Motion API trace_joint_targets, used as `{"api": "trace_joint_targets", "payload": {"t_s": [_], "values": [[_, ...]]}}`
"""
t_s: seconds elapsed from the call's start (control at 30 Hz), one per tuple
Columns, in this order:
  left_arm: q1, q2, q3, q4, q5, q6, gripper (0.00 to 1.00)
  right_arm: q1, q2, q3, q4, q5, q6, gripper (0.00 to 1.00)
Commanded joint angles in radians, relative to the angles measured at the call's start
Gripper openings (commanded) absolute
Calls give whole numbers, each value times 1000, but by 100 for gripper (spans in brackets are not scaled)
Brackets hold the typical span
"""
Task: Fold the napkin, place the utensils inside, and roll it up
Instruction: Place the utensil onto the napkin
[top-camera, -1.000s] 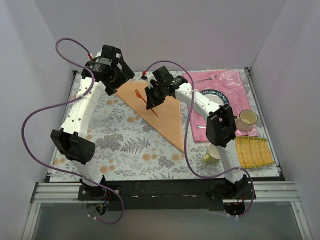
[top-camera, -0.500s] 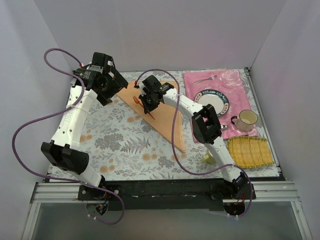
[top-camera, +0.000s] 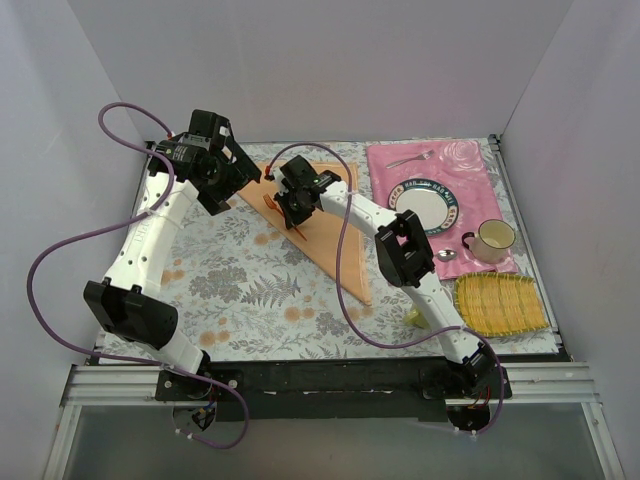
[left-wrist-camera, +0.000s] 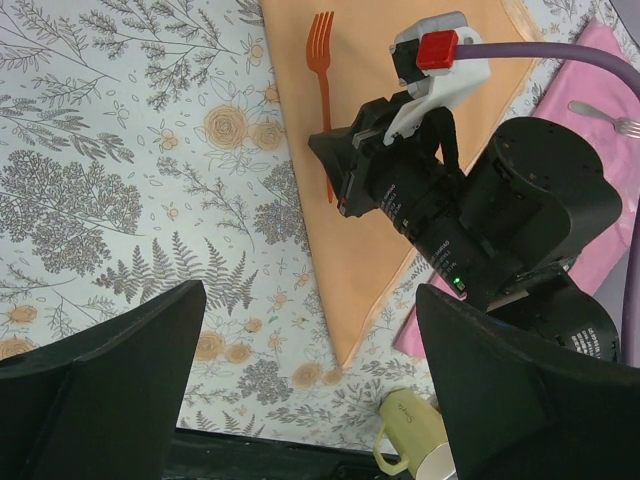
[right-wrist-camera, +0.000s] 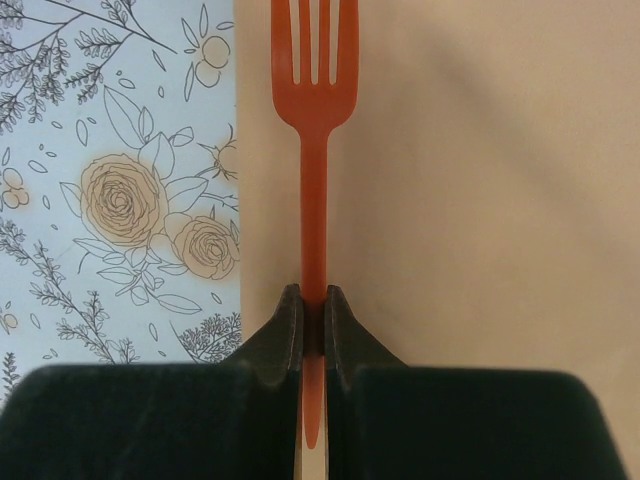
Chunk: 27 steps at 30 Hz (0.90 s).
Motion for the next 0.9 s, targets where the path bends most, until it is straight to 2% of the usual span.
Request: {"api": "trace_joint_targets", "payload": {"t_s": [0.0, 0.17, 0.5, 0.73, 0.83, 0.87], "values": [[4, -51, 14, 6, 9, 21, 86, 5, -2, 30, 26, 17, -15, 6], [5, -59, 1, 12, 11, 28, 86, 6, 5, 17, 24, 16, -15, 10], [18, -67, -2, 15, 20, 38, 86, 20, 17, 23, 27, 3, -15, 26], [39, -103, -98, 38, 45, 18, 86, 23, 17, 24, 24, 9, -15, 31], [77, -111, -140, 50, 86, -14, 87, 21, -1, 46, 3, 46, -9, 38], [120, -110, -147, 62, 107, -23, 87, 21, -25, 49, -5, 57, -1, 42]]}}
